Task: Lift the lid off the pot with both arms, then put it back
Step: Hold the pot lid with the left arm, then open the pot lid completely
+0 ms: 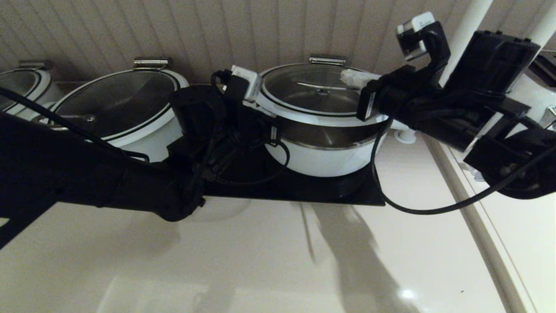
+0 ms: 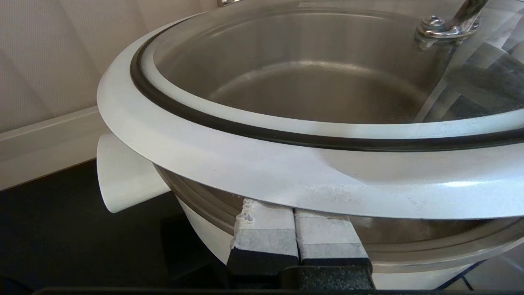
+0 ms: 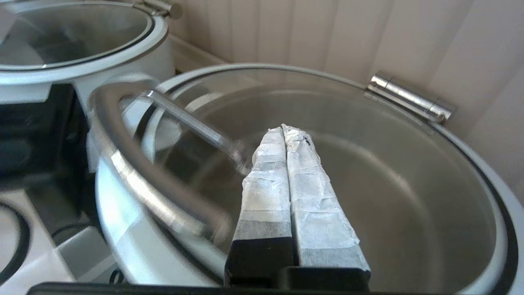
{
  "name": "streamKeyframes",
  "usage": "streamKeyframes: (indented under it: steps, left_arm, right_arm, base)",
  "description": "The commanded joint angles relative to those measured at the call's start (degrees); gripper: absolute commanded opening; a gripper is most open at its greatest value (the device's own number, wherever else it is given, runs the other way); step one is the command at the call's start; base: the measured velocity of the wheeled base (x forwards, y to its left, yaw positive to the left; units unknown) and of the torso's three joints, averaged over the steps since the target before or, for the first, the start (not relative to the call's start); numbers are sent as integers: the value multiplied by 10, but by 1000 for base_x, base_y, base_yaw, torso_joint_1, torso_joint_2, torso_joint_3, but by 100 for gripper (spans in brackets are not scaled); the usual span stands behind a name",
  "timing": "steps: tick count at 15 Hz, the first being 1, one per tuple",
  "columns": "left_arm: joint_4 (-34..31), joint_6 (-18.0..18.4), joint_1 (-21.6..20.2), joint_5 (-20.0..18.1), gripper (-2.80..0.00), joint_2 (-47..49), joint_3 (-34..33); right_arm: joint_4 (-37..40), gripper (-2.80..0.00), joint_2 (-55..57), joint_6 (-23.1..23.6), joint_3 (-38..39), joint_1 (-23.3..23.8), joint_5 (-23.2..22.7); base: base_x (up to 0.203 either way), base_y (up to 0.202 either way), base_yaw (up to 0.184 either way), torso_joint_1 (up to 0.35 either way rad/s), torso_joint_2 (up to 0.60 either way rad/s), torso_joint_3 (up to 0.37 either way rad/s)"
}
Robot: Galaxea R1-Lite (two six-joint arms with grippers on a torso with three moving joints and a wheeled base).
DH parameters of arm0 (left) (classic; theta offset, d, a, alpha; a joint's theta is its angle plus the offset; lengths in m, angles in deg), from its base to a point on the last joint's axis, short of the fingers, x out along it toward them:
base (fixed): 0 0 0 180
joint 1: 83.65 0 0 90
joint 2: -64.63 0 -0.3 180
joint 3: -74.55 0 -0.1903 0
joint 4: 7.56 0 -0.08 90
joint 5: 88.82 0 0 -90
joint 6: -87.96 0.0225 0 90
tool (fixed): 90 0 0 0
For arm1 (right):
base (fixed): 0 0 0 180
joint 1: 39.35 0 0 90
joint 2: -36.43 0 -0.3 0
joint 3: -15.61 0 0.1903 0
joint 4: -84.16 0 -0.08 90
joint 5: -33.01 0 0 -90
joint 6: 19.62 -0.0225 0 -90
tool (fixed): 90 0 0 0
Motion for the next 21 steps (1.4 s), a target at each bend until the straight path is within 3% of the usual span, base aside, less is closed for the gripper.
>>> streamKeyframes:
  steps: [1,9,16,21]
  left_arm:
    - [3,0,0,0,-280,-2,4]
    - [-5,0,-1,0,-280,-3,11]
    - [-5,0,-2,0,-280,-6,9]
    - [-4,0,-2,0,-280,-4,9]
  right_arm:
    - [-2,-280,-28,1,33,0,-1]
    - [-5,-280,-119,-1,173,2,2]
    - [-65,-280,-126,-5,289,3,14]
    - [-68,-280,-127,-5,311,13,15]
  base:
    - [0,0,0,0,0,0]
    - [0,0,0,0,0,0]
    - [0,0,0,0,0,0]
    - [0,0,0,0,0,0]
